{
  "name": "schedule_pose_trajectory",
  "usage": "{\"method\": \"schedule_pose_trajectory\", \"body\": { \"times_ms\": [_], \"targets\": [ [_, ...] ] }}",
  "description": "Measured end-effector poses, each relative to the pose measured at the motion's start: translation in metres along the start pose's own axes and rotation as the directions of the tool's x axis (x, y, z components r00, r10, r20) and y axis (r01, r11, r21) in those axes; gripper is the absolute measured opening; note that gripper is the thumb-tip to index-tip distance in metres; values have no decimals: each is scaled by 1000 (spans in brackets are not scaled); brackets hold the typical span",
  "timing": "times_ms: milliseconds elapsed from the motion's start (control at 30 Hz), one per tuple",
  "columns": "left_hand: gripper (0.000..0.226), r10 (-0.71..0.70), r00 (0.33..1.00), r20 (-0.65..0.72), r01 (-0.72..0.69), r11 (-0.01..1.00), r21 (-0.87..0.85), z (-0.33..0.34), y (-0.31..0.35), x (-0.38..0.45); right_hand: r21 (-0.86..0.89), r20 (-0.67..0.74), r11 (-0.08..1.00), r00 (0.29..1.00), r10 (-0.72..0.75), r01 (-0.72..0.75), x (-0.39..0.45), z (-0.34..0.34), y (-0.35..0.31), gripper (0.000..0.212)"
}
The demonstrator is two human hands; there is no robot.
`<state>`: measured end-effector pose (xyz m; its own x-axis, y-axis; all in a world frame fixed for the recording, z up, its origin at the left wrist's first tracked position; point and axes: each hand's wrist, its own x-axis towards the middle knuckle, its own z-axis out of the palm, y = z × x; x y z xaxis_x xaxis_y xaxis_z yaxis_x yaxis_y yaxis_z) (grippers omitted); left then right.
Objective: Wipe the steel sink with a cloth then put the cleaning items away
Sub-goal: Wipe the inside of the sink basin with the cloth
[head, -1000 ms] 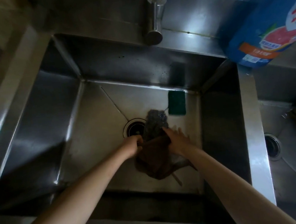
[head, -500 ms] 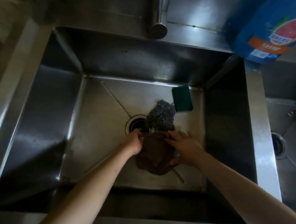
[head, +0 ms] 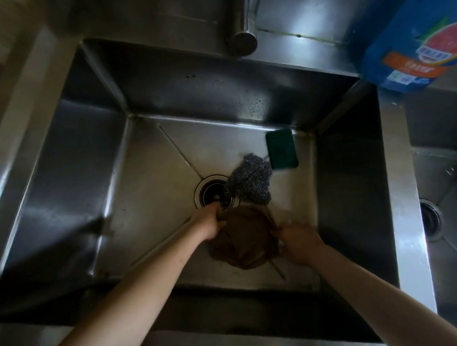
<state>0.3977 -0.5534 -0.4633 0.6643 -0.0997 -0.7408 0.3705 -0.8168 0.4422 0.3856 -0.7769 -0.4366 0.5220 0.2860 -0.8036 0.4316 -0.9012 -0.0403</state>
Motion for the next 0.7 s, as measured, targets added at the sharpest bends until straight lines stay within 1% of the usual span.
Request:
{"method": "schedule_pose_trajectory", "body": {
  "times_ms": [67, 100, 133, 167, 200, 233, 267, 300, 333, 367, 400, 433, 533, 567, 633, 700],
  "targets": [
    [15, 1, 999, 37, 0, 1000, -17, -1, -2, 0, 72, 105, 997, 994, -14, 7, -3, 0, -3, 41],
    [15, 6, 999, 33, -5, 1000, -27, -1, -3, -1, 81, 137, 997, 990, -25, 14, -5, 0, -5, 40],
    [16, 27, 1000, 3, -27, 999, -23, 0, -3, -1, 65, 131, 997, 991, -36, 27, -6, 0, -7, 39],
    [17, 61, 997, -52, -60, 998, 14, 2, -3, -3, 28, 84, 998, 995, -50, 47, -8, -2, -9, 38],
    [23, 111, 986, -122, -100, 991, 86, 3, -3, -5, -19, 15, 998, 998, -65, 65, -8, -5, -11, 36],
    [33, 168, 969, -183, -132, 972, 194, 3, -1, -9, -60, -51, 995, 995, -81, 78, -7, -9, -13, 36],
    [43, 238, 947, -218, -158, 931, 329, 2, 2, -12, -91, -102, 992, 990, -97, 88, -6, -12, -16, 37],
    [49, 313, 928, -204, -189, 865, 466, 1, 6, -15, -110, -136, 989, 984, -116, 102, -3, -15, -18, 39],
    [52, 374, 916, -146, -229, 785, 576, -1, 9, -16, -116, -159, 986, 978, -135, 118, -1, -17, -21, 42],
    [55, 402, 912, -77, -263, 719, 643, -1, 11, -17, -112, -175, 985, 973, -148, 130, 3, -16, -24, 46],
    [59, 401, 916, -24, -280, 682, 676, 0, 12, -16, -96, -189, 987, 971, -145, 129, 7, -15, -27, 49],
    [66, 379, 925, 7, -278, 665, 693, 2, 11, -15, -65, -208, 992, 971, -120, 108, 10, -14, -29, 52],
    [93, 285, 957, 51, -235, 664, 710, 13, 5, -12, 116, -243, 993, 969, 38, -10, 16, -16, -25, 56],
    [99, 257, 965, 58, -222, 676, 703, 17, 2, -11, 147, -240, 989, 969, 65, -30, 19, -17, -22, 57],
    [105, 231, 971, 68, -213, 694, 687, 18, -4, -10, 129, -211, 991, 975, 68, -41, 23, -18, -18, 59],
    [106, 233, 969, 83, -225, 691, 687, 17, -9, -8, 122, -180, 991, 981, 70, -49, 26, -20, -16, 62]
  ]
}}
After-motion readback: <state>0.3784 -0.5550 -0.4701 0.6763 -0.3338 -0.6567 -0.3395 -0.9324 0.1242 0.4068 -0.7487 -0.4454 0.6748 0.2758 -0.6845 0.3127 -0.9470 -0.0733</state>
